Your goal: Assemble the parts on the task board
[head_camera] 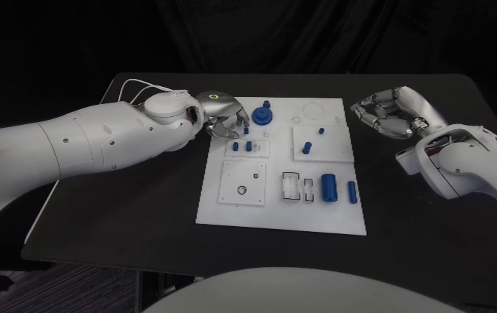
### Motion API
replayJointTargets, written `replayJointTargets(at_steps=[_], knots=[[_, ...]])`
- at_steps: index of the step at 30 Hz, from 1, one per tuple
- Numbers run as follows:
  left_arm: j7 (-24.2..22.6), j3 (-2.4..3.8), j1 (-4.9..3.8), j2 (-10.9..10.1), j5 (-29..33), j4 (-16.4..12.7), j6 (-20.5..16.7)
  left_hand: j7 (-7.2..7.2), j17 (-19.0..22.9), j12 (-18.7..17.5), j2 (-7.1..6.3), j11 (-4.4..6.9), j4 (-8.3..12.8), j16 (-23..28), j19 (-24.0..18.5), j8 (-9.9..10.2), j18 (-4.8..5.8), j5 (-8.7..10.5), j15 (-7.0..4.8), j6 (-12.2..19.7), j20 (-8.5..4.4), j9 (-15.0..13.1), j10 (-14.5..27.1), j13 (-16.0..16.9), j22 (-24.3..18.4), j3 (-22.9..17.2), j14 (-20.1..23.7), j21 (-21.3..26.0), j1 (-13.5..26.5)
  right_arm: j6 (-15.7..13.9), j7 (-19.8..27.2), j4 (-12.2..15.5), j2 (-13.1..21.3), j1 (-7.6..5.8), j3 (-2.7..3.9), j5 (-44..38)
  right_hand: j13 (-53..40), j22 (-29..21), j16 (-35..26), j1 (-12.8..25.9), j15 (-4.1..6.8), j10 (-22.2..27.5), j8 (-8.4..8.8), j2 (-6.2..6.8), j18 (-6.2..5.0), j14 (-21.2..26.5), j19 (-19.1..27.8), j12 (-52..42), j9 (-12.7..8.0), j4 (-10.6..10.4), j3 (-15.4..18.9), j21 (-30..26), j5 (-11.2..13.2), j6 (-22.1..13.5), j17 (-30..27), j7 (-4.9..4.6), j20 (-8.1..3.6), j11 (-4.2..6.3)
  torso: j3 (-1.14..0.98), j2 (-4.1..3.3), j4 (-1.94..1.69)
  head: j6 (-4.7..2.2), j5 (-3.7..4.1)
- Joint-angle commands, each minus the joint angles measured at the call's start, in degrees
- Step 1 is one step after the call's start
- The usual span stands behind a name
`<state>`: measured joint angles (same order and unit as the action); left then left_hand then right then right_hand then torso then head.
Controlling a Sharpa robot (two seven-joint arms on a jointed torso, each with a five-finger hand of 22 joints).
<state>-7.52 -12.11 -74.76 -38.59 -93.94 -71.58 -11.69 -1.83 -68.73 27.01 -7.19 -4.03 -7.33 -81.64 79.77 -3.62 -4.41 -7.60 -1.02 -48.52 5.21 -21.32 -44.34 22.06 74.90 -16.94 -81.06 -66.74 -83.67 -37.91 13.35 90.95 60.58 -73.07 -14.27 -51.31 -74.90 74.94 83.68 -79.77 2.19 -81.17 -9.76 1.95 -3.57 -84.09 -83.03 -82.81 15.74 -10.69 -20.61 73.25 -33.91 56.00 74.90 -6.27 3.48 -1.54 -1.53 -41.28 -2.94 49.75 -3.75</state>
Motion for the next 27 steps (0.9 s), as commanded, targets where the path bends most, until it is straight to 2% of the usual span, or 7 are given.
replayJointTargets(at_steps=[1,8,12,16,20,22,27], knots=[[-1.2,0.03,0.09,-1.4,-0.3,-0.6,-6.6,0.11,-0.4,0.8,-0.38,0.63,0.6,0.0,0.1,-0.6,-0.39,-0.83,-0.28,-0.4,-0.32,0.1,-1.0,0.1,8.6,-0.2,0.1,-0.8,-1.1,0.1,-0.9,0.4,0.4,0.10,0.06,-0.1,-3.8,9.2,-0.3,0.1,0.43,-0.1,-0.34,-0.36,-0.31,-3.8,-0.2,0.0,0.1,0.3,-0.1,-0.1,-0.3,0.1,6.7,0.16,0.04,0.17,0.02,0.00,0.03,-1.11,-0.08],[-2.9,0.04,-0.17,-7.7,-0.2,-4.0,-15.5,-0.47,1.4,1.2,-1.02,1.56,0.6,0.6,0.6,-1.4,-0.21,1.11,-0.90,-2.3,-0.75,0.1,-2.3,-0.3,9.0,-1.3,0.7,-1.5,-1.7,-0.5,-1.8,1.9,0.8,-2.39,0.08,-1.4,-0.8,8.8,-1.1,-0.6,0.28,2.8,0.09,0.97,-0.58,-3.5,0.4,2.2,0.0,1.7,-0.3,-1.5,0.3,-1.1,5.7,-0.22,0.10,-0.12,0.06,-0.07,0.03,-2.12,0.82],[-7.0,0.03,-0.31,-11.6,7.9,-5.7,-22.2,2.89,8.5,1.0,-2.13,2.49,-0.7,4.5,-2.3,-0.9,-1.24,2.71,-1.34,-1.1,-1.21,0.7,-1.5,-0.6,7.4,-2.5,4.4,4.5,-1.5,2.5,-6.7,2.3,0.2,-5.36,0.08,-5.3,7.2,7.3,-3.4,-0.4,-0.51,11.4,0.74,2.64,-1.50,-2.1,2.8,8.9,-0.3,2.1,-0.6,-6.4,2.8,-2.7,3.1,-0.97,0.81,-1.03,0.02,-0.14,0.12,-2.47,1.24],[-16.1,0.03,-0.36,-14.4,24.0,-7.1,-22.8,0.50,22.8,1.9,-2.34,1.41,-2.7,14.0,-5.9,-0.9,-2.25,0.19,-0.72,-1.3,-0.84,1.0,-0.6,-0.3,5.7,-3.2,13.3,11.6,-2.1,7.1,-11.8,1.8,-1.2,-7.74,0.09,-9.8,14.2,6.3,-5.0,-0.5,-1.08,20.3,1.01,3.74,-2.15,-0.9,4.6,15.2,-0.5,2.5,-1.1,-9.9,3.4,-3.6,1.4,-1.52,1.28,-1.50,0.05,-0.20,0.24,-2.71,1.68],[-25.0,0.02,-0.38,-16.6,41.3,-9.0,-17.4,-3.14,34.7,4.7,-0.31,1.66,-3.6,23.7,-10.9,-4.4,-3.58,-8.56,-0.40,-7.8,-0.45,-0.3,-4.0,0.3,3.7,-3.4,21.4,20.4,-2.6,12.6,-16.5,1.4,-3.1,-9.65,0.09,-16.0,26.8,6.2,-5.4,-1.5,-1.42,34.0,-0.28,4.77,-2.38,-0.1,5.6,26.6,0.1,3.8,-1.8,-11.2,4.6,-2.5,0.7,-1.58,1.72,-1.74,0.00,-0.37,0.28,-2.97,1.92],[-28.9,0.02,-0.38,-17.1,50.0,-9.8,-13.9,-3.57,37.3,4.5,1.22,0.66,-5.0,29.4,-21.7,-4.2,-5.45,-9.40,1.51,-7.2,0.80,-0.2,-2.7,-0.3,-0.7,-2.0,27.3,37.1,-2.5,15.3,-18.3,1.2,-4.1,-10.29,0.09,-19.2,29.2,6.1,-5.8,-1.5,-1.54,36.1,-0.69,5.01,-2.55,0.4,6.2,29.9,0.4,4.1,-2.2,-12.1,5.7,-2.7,0.2,-1.54,1.81,-1.75,0.01,-0.42,0.22,-3.01,1.89],[-36.2,0.02,-0.30,-17.5,69.4,-12.6,-4.7,-5.87,46.2,0.7,3.97,-3.10,-8.1,44.0,-34.5,-2.9,-2.71,-14.14,7.85,-3.3,4.97,1.0,3.0,-4.6,-5.9,2.2,39.1,49.3,-2.1,19.4,-20.1,0.5,-6.4,-10.81,0.09,-25.3,33.2,5.7,-6.9,-1.4,-1.82,37.9,-1.28,4.93,-2.99,1.8,7.8,34.2,0.7,4.8,-2.5,-15.0,6.4,-3.3,-1.3,-1.77,2.07,-2.15,0.52,-0.70,-0.28,-3.11,2.78]])
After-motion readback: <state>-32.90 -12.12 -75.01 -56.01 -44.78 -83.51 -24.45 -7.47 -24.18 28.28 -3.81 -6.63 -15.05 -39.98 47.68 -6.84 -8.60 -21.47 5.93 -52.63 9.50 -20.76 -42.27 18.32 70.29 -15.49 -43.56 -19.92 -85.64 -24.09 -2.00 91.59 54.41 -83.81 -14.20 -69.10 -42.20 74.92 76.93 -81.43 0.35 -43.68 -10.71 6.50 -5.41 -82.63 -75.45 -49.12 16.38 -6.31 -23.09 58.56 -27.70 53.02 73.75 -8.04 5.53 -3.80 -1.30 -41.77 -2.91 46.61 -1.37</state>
